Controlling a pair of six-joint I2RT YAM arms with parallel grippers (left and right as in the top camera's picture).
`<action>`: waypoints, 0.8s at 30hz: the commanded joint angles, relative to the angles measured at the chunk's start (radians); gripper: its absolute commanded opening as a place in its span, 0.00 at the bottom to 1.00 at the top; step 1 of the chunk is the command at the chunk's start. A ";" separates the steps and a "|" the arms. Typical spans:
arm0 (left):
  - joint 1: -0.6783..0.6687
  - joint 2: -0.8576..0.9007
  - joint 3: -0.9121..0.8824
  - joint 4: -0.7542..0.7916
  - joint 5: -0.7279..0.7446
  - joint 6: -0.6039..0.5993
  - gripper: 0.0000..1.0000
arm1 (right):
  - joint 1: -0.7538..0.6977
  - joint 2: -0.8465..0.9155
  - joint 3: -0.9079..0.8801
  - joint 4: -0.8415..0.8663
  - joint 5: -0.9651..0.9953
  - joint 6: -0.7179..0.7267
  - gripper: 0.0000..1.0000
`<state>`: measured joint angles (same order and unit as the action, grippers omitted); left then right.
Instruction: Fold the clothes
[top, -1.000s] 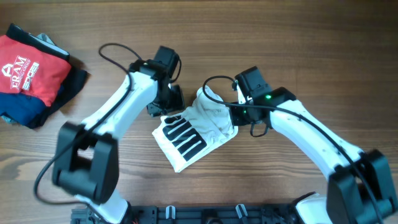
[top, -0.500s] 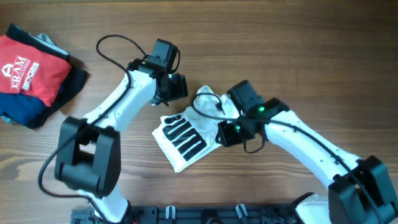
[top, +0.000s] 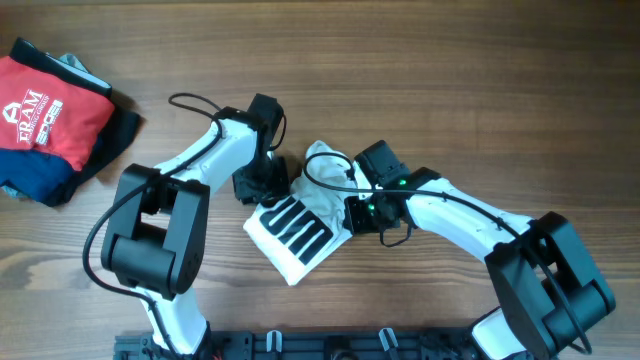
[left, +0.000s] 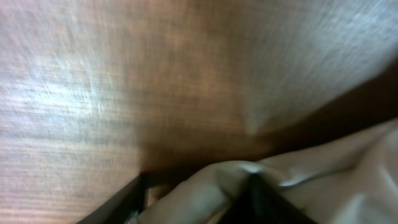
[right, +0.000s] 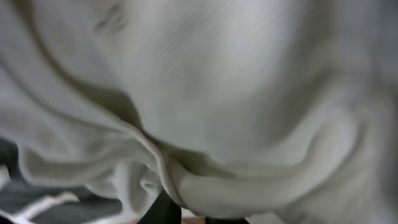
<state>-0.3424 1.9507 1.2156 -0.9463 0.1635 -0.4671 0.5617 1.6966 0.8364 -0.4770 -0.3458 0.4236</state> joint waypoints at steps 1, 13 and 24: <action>0.000 0.015 -0.067 -0.027 0.065 0.011 0.37 | -0.031 0.040 -0.012 0.010 0.235 0.076 0.13; 0.004 -0.095 -0.079 0.027 0.190 -0.005 0.43 | -0.111 0.039 0.069 0.070 0.285 -0.161 0.17; 0.041 -0.171 -0.079 0.354 0.189 0.046 0.87 | -0.111 -0.105 0.106 -0.021 0.286 -0.159 0.31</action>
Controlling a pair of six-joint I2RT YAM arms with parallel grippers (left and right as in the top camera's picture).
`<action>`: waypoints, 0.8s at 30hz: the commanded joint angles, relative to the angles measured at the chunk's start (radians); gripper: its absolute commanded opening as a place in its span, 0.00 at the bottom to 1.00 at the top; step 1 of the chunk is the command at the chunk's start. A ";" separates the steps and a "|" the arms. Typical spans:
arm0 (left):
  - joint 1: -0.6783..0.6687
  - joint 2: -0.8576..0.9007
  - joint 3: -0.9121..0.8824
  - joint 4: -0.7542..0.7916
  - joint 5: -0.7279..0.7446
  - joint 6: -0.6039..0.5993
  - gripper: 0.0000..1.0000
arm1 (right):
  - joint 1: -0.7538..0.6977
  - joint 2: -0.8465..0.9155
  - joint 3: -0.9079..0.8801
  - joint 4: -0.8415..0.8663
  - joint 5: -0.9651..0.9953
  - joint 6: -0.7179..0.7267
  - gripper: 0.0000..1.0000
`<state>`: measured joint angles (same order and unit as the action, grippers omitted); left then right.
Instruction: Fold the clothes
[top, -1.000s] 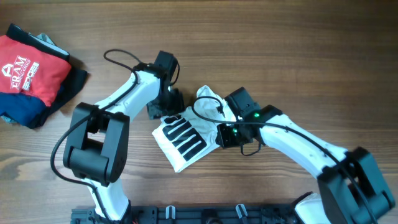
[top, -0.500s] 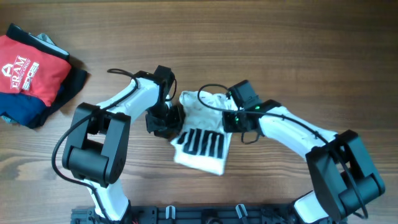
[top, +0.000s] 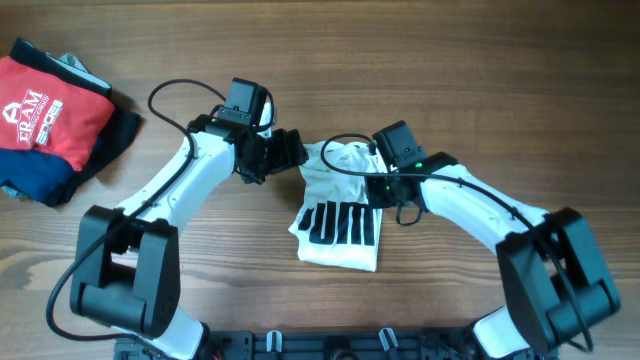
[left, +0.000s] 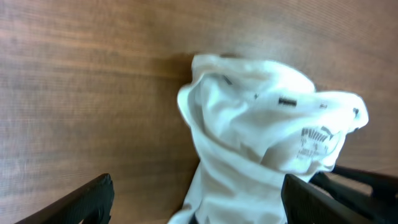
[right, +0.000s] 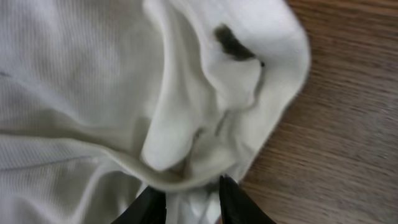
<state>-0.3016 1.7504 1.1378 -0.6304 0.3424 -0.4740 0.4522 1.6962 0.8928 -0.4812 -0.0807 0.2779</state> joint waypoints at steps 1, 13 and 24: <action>-0.002 0.040 -0.001 0.051 0.014 0.077 0.86 | -0.002 -0.135 0.056 -0.021 0.021 -0.013 0.32; -0.021 0.246 -0.001 0.170 0.330 0.268 0.86 | -0.002 -0.344 0.060 -0.102 0.036 -0.004 0.34; -0.110 0.292 -0.001 0.205 0.461 0.392 0.53 | -0.002 -0.344 0.060 -0.148 0.039 0.013 0.33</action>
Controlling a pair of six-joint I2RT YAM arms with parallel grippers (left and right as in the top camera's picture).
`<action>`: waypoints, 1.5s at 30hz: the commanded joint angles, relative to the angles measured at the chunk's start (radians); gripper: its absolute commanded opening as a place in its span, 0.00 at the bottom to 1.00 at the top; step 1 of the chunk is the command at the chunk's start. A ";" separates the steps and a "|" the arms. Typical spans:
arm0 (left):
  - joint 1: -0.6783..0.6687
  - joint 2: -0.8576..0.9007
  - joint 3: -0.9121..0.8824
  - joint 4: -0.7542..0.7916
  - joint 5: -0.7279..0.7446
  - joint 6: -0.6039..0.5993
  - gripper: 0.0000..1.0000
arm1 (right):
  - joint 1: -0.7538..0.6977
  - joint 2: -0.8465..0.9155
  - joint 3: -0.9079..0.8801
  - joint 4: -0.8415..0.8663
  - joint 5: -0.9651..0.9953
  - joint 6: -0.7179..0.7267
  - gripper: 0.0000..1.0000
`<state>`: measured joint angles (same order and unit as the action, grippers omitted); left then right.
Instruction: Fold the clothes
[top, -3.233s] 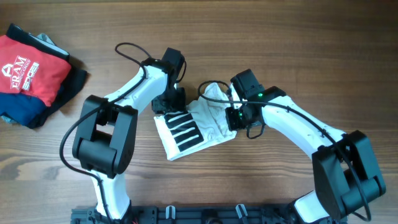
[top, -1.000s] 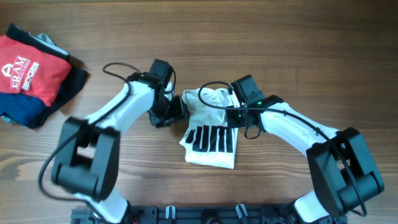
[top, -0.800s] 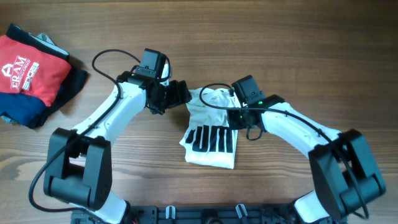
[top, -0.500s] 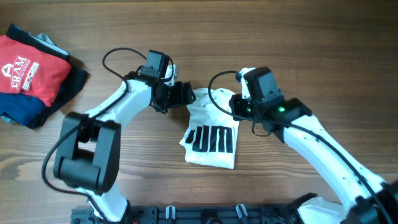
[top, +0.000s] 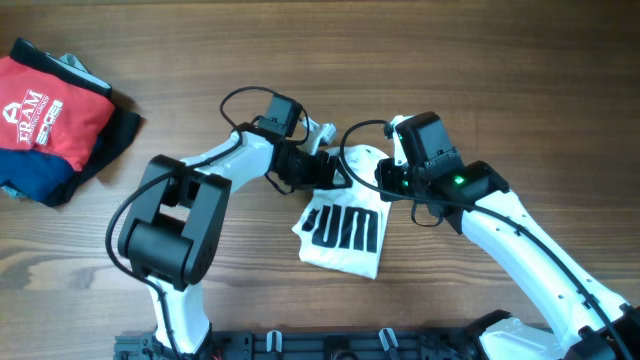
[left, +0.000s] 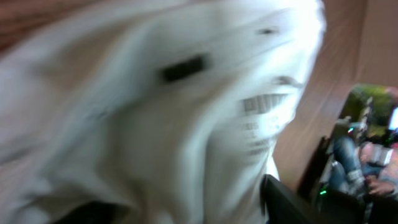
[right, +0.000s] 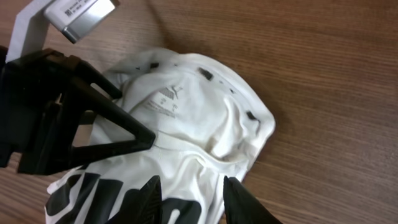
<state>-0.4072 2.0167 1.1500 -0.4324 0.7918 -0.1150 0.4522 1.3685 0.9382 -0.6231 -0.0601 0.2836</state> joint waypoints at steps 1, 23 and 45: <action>0.000 0.026 -0.013 0.011 0.011 0.033 0.48 | -0.002 -0.017 0.014 -0.008 0.019 0.008 0.32; 0.431 -0.592 -0.011 -0.004 -0.815 0.033 0.04 | -0.002 -0.209 0.015 -0.080 0.113 0.007 0.30; 0.967 -0.365 0.049 0.535 -0.740 0.026 0.04 | -0.002 -0.214 0.015 -0.135 0.113 0.016 0.30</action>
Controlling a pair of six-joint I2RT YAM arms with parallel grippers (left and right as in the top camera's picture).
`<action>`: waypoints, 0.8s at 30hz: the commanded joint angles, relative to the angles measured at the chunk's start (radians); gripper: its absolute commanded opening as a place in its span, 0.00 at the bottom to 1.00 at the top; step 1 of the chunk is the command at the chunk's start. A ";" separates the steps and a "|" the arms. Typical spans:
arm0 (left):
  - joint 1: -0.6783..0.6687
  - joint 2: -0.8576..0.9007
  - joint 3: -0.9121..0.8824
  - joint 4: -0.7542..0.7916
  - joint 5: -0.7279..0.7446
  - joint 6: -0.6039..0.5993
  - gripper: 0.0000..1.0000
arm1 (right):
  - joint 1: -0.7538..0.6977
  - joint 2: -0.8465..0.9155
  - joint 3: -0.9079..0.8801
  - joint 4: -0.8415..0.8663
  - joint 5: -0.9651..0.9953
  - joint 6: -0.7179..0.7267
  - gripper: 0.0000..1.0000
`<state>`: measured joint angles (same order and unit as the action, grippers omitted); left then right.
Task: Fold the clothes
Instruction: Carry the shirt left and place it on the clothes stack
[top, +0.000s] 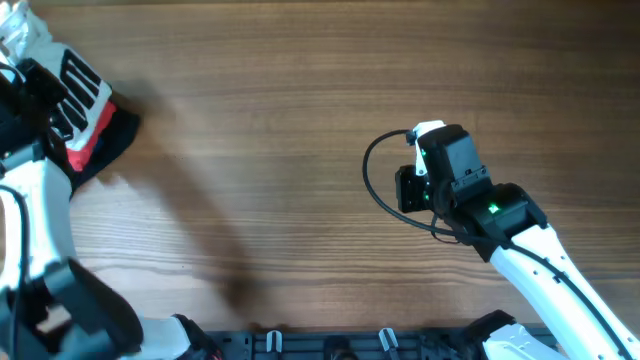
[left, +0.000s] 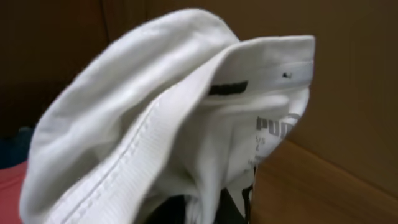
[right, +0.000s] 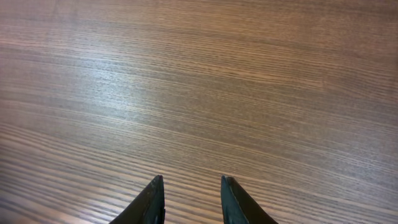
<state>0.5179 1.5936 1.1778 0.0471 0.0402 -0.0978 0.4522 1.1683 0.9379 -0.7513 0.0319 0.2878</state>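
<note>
The folded white shirt with black stripes (top: 62, 82) hangs at the far left of the overhead view, over the pile of red and dark clothes (top: 92, 143). My left gripper (top: 28, 70) is shut on it. In the left wrist view the white shirt (left: 180, 118) fills the frame, collar label showing, and hides the fingers. My right gripper (right: 189, 199) stands open over bare wood, nothing between its fingertips; in the overhead view the right gripper (top: 410, 188) sits right of centre.
The wooden table (top: 280, 120) spreads between both arms. A black rail (top: 330, 345) runs along the front edge. The right arm's cable (top: 375, 185) loops beside its wrist.
The left gripper has carried the white shirt from the table's middle to the far left, over the red pile. The right gripper, then above the shirt, now stands over bare wood.
Both grippers were at the crumpled white shirt mid-table. Then the shirt lay folded with its stripes up, grippers at its collar end. Then the left gripper was at the collar, the right above it. Now the shirt hangs in the left gripper over the pile.
</note>
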 joint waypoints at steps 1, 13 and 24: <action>0.058 0.077 0.021 0.079 0.011 0.008 0.04 | -0.002 -0.014 0.015 -0.010 0.021 0.015 0.30; 0.243 0.187 0.021 0.137 0.050 0.002 1.00 | -0.002 -0.014 0.015 -0.012 0.020 0.056 0.30; 0.262 0.097 0.183 0.006 0.455 -0.121 1.00 | -0.002 -0.014 0.015 -0.028 0.021 0.056 0.31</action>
<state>0.8139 1.7626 1.3071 0.0895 0.2852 -0.1974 0.4522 1.1683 0.9379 -0.7788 0.0322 0.3355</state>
